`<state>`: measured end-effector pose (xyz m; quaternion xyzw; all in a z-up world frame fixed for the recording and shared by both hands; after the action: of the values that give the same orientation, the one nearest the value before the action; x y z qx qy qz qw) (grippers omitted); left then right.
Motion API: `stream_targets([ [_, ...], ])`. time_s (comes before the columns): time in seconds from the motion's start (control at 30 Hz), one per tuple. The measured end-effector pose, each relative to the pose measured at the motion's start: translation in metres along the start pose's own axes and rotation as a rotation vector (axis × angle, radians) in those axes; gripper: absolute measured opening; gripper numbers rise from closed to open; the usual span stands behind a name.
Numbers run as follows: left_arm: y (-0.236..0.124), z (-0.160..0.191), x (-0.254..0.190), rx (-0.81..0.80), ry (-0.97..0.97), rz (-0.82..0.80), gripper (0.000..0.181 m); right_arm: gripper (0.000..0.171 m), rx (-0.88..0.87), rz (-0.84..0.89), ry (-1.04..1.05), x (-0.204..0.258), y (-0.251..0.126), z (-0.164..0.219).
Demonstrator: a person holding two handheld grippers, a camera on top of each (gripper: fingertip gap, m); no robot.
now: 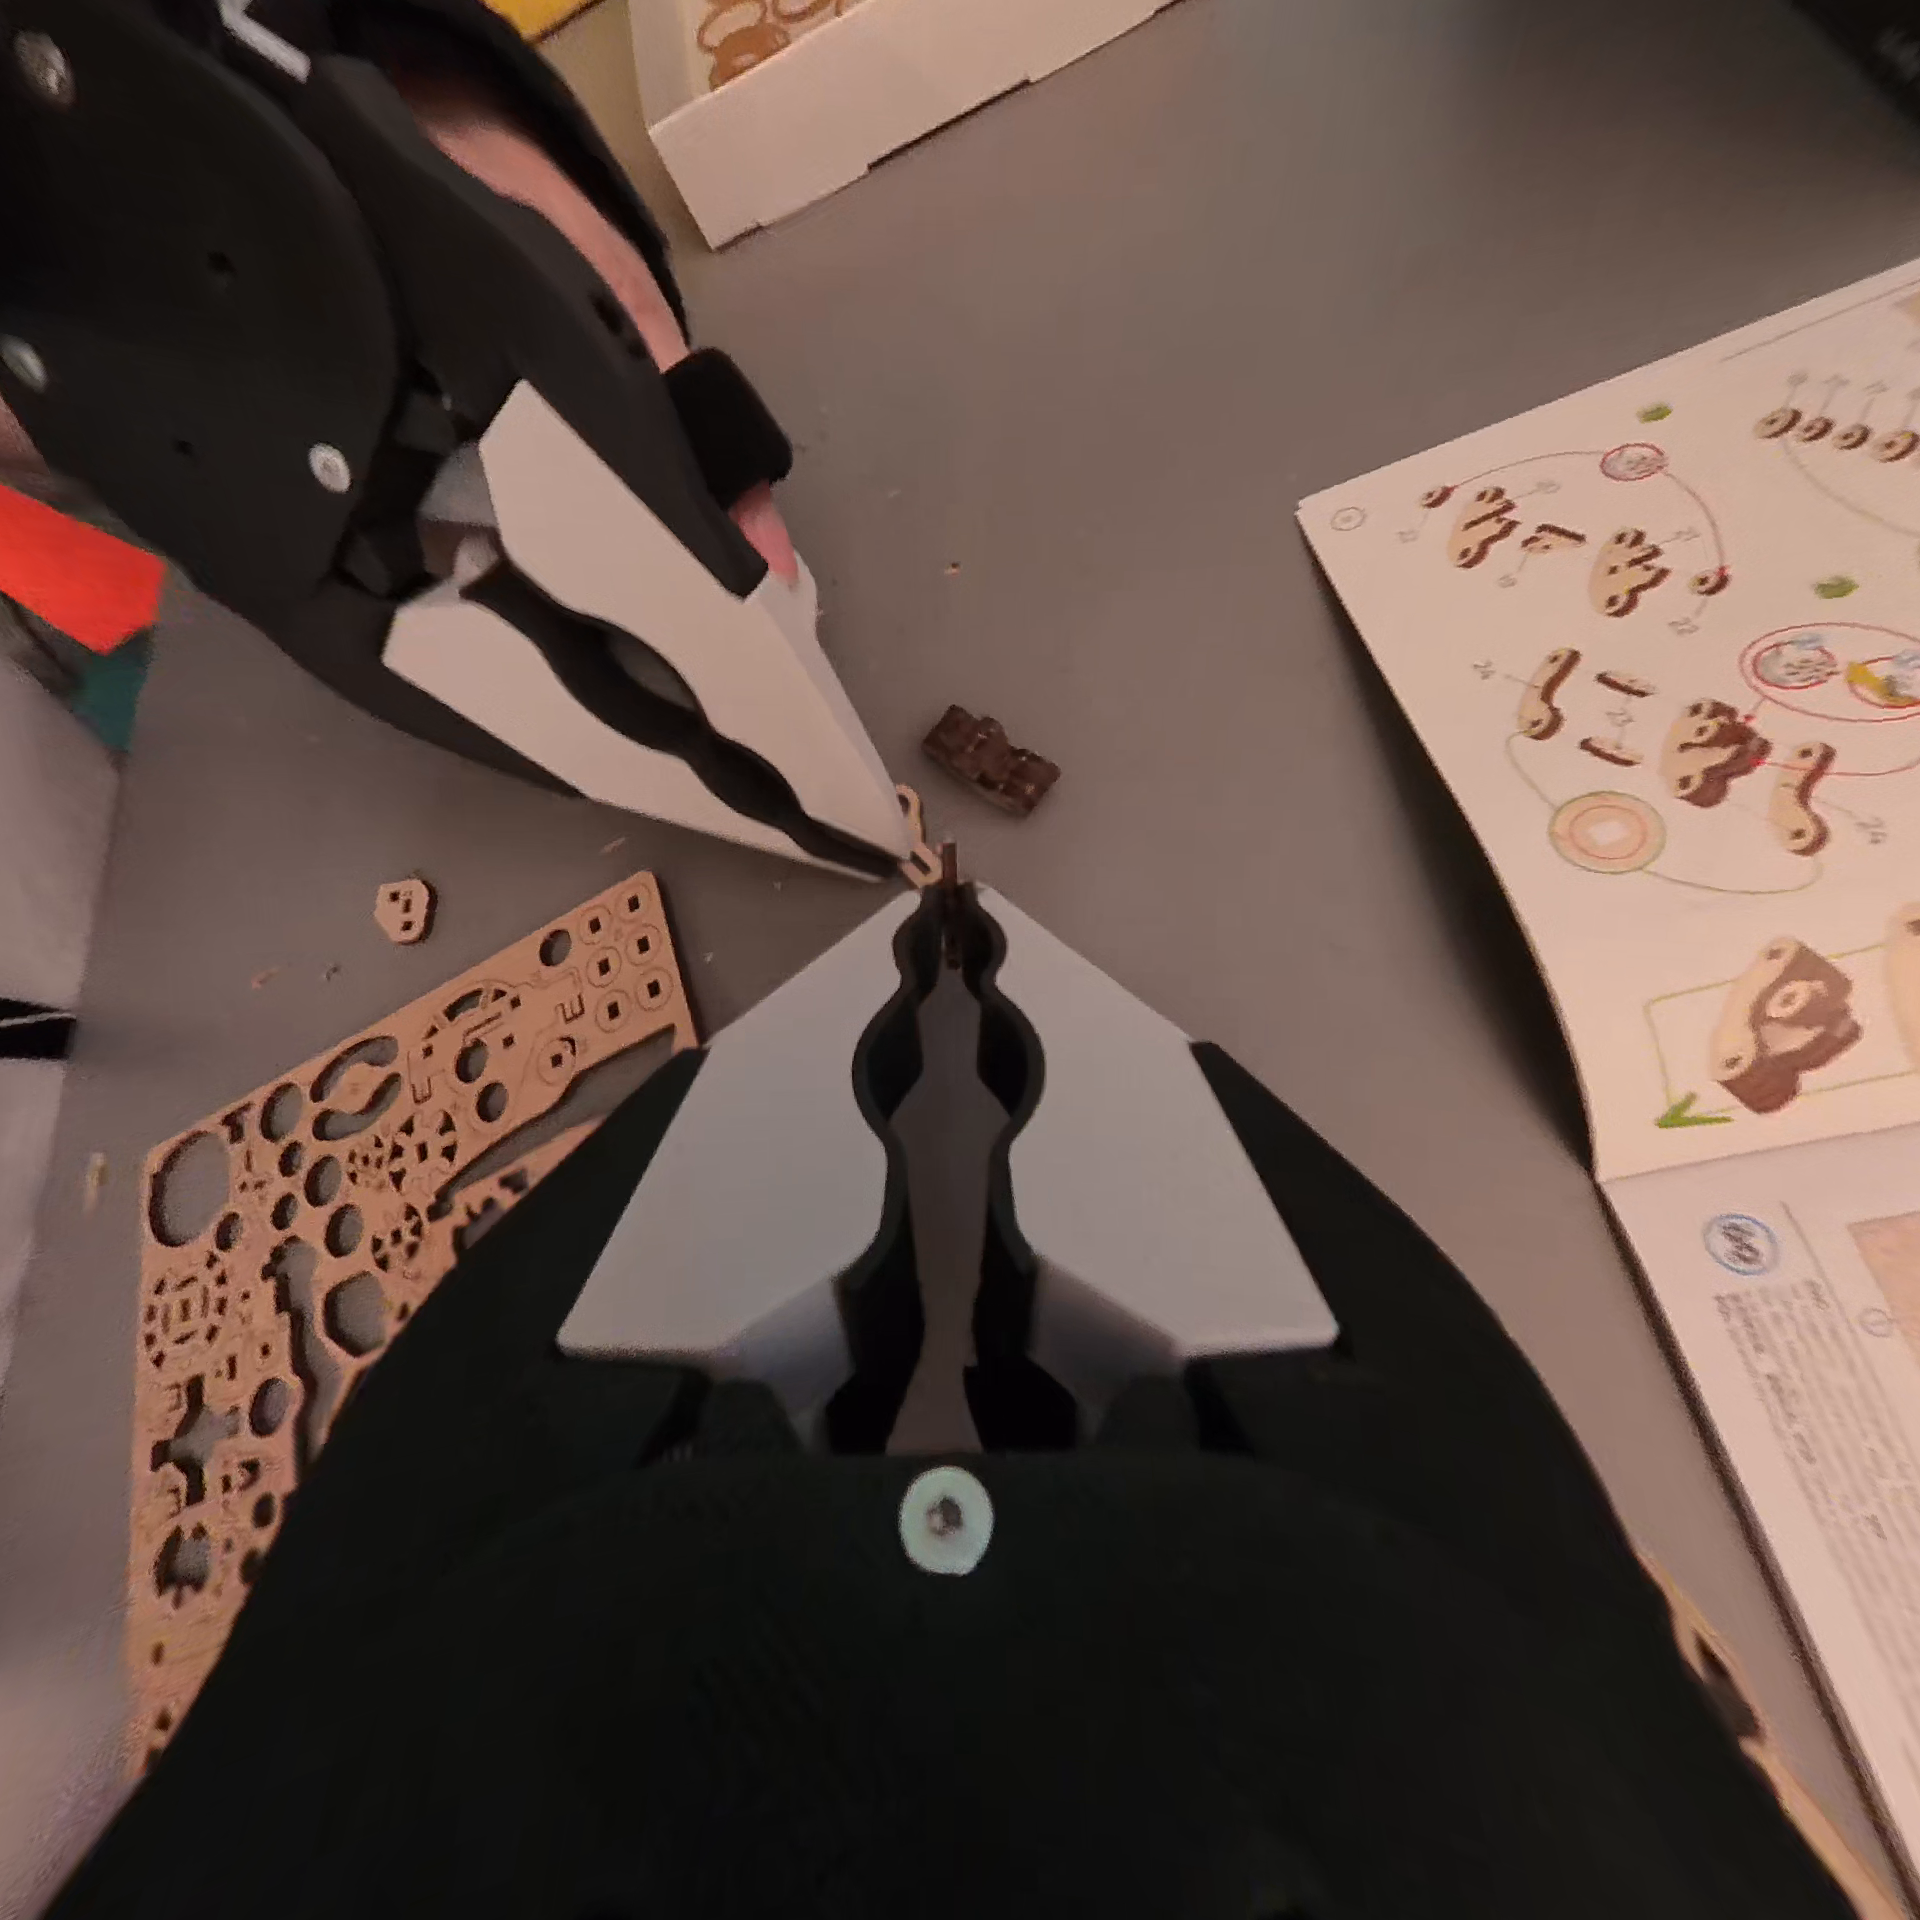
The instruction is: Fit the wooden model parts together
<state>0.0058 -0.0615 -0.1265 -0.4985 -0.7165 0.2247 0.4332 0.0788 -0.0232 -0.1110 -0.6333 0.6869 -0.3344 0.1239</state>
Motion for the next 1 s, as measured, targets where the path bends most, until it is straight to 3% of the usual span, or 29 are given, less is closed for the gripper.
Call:
stream_targets([
  [0.37, -0.010, 0.006, 0.007, -0.039, -0.258, 0.258, 0.000, 0.001, 0.076, -0.118, -0.282, 0.033, -0.004, 0.008],
  [0.67, -0.015, 0.008, 0.008, -0.102, -0.443, 0.477, 0.000, 0.002, 0.124, 0.098, -0.684, 0.041, 0.016, 0.010],
  [0.9, -0.011, 0.012, 0.005, -0.082, -0.448, 0.509, 0.000, 0.002, 0.099, 0.111, -0.715, 0.045, 0.019, 0.006],
  [1.0, -0.013, 0.012, 0.005, -0.071, -0.438, 0.494, 0.009, 0.002, 0.112, 0.112, -0.716, 0.044, 0.021, 0.008],
])
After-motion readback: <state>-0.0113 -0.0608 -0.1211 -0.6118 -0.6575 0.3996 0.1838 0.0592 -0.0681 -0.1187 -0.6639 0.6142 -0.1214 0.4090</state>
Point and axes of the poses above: each gripper's, where its closed fingertips meet, y out along the fingers, z out of its underside, x = y × z across the jaws, the point moved 5 cm from there along -y, back along the fingers, and after that the axes turned 3 degrees about -y, right-handed, at the moved point
